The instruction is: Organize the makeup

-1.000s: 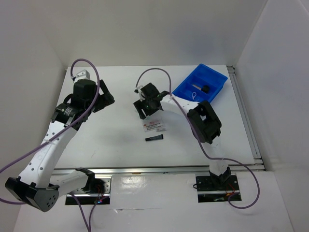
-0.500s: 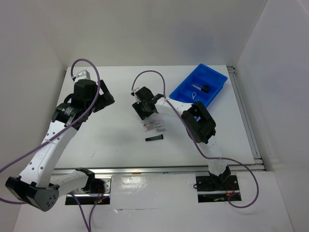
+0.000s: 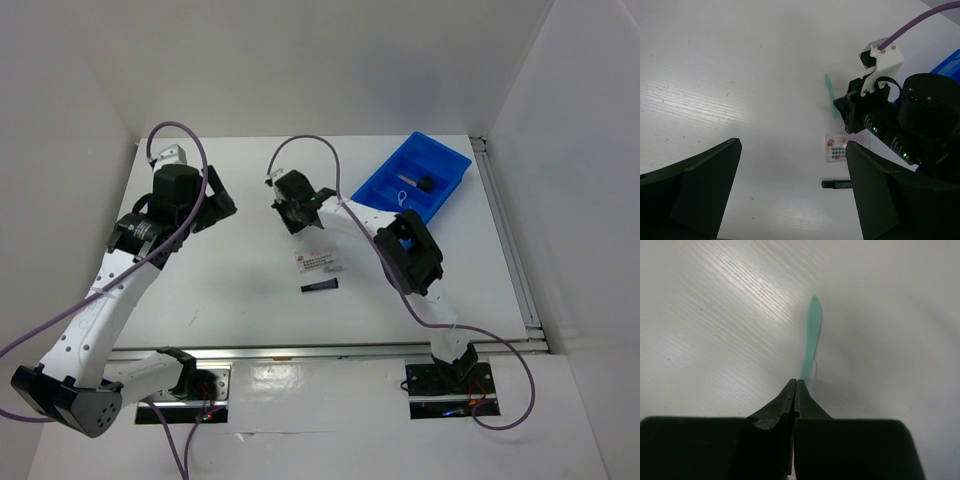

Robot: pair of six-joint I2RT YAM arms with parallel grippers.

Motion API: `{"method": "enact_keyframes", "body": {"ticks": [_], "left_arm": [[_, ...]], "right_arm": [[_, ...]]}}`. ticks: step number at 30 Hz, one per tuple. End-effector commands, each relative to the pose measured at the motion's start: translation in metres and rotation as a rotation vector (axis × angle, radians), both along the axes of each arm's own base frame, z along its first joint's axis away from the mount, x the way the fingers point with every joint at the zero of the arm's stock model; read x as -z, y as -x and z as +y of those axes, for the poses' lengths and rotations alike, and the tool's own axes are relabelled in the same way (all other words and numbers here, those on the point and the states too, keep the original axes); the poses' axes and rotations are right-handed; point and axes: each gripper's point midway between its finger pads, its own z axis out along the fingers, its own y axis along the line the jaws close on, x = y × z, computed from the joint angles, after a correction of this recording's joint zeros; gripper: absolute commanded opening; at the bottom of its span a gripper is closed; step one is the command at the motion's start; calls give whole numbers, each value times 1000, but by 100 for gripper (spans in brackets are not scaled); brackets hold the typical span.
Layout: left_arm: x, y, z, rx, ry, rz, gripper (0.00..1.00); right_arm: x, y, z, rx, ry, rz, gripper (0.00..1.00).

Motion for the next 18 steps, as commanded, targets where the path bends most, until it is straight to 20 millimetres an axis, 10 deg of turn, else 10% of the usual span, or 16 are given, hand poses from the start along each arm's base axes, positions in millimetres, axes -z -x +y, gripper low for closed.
{"method": "enact_keyframes", "body": {"ticks": [1, 7, 11, 18], "left_arm": [[-11, -3, 4, -10, -14, -35, 100], [-11, -6, 4, -10, -15, -33, 100], [-10, -7, 1, -1, -8, -34, 100], [-8, -8, -1, 1, 2, -23, 100]], "right_arm": [[-87, -24, 0, 25, -189, -119, 0], [-165, -44, -47, 96, -283, -291, 0], [-149, -51, -66, 125, -253, -220, 3], [-74, -28, -23, 52, -158, -14, 27]]}}
